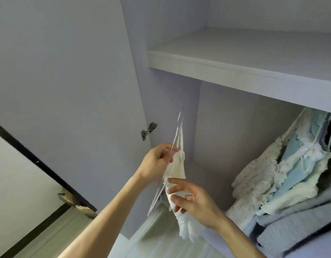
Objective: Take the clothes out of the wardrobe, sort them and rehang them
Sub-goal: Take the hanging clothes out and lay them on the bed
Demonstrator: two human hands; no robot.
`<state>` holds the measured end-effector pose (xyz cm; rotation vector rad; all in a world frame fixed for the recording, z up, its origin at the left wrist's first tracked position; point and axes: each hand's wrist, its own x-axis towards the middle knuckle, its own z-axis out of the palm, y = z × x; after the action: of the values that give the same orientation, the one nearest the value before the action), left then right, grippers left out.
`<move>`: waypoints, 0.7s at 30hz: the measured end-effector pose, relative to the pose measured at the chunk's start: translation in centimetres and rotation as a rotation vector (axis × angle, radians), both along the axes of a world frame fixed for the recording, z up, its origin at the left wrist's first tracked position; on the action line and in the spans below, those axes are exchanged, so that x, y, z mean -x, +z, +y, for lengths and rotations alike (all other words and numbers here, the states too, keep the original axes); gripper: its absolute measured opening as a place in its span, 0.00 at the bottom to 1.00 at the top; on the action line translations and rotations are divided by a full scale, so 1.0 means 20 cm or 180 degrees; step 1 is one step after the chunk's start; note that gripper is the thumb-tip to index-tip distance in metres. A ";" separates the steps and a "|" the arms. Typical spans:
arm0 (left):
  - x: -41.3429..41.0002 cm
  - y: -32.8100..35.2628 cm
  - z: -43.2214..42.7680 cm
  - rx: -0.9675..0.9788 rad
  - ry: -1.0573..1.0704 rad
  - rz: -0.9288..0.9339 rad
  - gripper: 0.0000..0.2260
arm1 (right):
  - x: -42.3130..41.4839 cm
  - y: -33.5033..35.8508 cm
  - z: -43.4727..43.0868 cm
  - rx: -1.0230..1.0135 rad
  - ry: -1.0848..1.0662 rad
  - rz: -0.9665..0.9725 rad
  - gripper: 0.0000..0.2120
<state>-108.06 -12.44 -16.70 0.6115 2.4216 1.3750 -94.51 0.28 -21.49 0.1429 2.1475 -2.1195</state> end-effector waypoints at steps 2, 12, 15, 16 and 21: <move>-0.04 0.09 -0.14 -0.0023 0.0112 0.0204 0.13 | 0.07 0.03 -0.02 -0.0286 -0.0133 0.0206 0.13; -0.35 0.61 -0.90 -0.0268 0.1202 0.1244 0.11 | 0.35 0.51 -0.52 -0.2309 -0.2001 0.2948 0.25; -0.46 0.75 -1.14 -0.0377 0.1558 0.1490 0.11 | 0.33 0.71 -0.70 -0.3003 -0.2242 0.3051 0.23; -0.49 0.79 -1.22 -0.0391 0.1661 0.1586 0.10 | 0.33 0.77 -0.74 -0.3207 -0.2203 0.3027 0.19; -0.67 0.91 -1.54 -0.0221 0.2166 0.1913 0.10 | 0.30 0.91 -0.89 -0.3586 -0.1123 0.3232 0.13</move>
<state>-94.59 -43.23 1.54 0.2227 3.2802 1.7075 -100.44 -17.57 -3.21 -0.6320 3.8815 -0.7459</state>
